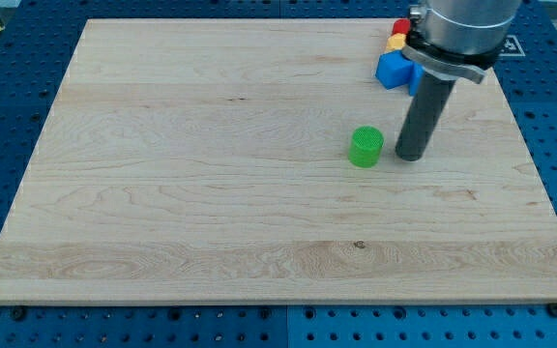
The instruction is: Move the green circle to the bottom center
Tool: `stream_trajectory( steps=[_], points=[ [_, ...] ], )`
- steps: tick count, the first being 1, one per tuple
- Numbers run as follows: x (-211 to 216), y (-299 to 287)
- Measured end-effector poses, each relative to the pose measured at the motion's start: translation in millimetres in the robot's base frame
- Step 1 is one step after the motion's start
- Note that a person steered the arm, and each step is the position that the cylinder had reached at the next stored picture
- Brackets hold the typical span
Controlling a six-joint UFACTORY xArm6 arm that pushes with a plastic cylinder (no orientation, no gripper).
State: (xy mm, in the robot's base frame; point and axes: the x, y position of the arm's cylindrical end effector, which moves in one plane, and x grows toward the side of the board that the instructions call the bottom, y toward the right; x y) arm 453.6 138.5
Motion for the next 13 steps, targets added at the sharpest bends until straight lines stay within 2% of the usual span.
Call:
stream_trajectory(
  steps=[2,3,4,5,7,9,10,11,12,13],
  points=[
    [30.5,-28.4],
    [25.0,-22.3],
    [-4.5,15.5],
    [-33.4,10.1],
    [26.5,-29.0],
    [-29.3,3.4],
    [-40.8,-21.0],
    [-16.9,-21.7],
    [-1.1,-47.6],
    [-7.1,-59.5]
  ],
)
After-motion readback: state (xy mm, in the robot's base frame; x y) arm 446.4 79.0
